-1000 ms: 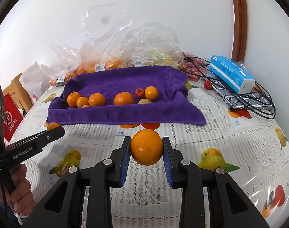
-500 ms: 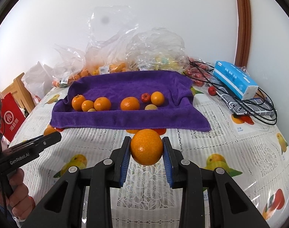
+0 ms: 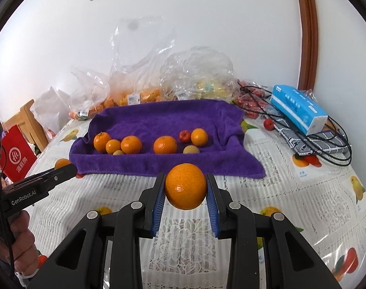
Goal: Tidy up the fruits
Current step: 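Lower both held oranges over the towel among the other fruits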
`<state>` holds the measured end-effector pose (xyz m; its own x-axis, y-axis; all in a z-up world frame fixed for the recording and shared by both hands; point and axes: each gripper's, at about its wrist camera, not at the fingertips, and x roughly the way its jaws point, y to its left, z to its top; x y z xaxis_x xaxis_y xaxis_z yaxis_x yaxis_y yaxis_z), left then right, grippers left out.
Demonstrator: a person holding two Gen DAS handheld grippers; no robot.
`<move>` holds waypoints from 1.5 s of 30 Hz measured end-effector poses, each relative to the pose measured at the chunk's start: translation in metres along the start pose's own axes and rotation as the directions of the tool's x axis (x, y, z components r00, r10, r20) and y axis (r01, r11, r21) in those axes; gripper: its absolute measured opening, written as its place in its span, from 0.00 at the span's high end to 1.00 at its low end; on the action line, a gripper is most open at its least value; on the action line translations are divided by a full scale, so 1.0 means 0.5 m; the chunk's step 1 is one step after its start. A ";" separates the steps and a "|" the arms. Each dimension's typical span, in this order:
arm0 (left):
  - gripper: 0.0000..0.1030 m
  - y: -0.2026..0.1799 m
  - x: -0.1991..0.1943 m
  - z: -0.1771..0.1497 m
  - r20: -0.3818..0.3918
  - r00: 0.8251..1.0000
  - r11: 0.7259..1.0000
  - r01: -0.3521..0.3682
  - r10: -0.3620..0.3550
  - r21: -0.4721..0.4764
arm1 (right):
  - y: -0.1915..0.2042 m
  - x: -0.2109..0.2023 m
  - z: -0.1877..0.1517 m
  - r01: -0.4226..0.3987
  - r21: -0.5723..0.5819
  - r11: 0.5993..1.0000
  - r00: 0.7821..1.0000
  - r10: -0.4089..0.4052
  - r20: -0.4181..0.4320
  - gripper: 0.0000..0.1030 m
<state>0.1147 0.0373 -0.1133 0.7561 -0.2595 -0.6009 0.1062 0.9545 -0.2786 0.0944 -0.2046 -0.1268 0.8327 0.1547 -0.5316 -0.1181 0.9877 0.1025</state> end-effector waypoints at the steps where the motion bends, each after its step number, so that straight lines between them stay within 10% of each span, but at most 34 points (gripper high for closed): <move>1: 0.68 -0.001 -0.002 0.004 0.005 1.000 1.000 0.001 -0.001 0.000 | -0.001 -0.001 0.003 0.001 -0.001 1.000 1.000 -0.001 0.004 0.69; 45: 0.68 0.004 0.036 0.103 0.058 0.998 1.000 -0.009 0.010 -0.016 | -0.004 0.042 0.096 -0.007 -0.014 1.000 0.997 0.008 0.074 0.69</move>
<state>0.1619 0.0420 -0.0859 0.7936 -0.2410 -0.5588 0.0893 0.9544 -0.2848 0.1379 -0.2042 -0.0976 0.8696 0.1602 -0.4670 -0.1312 0.9869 0.0942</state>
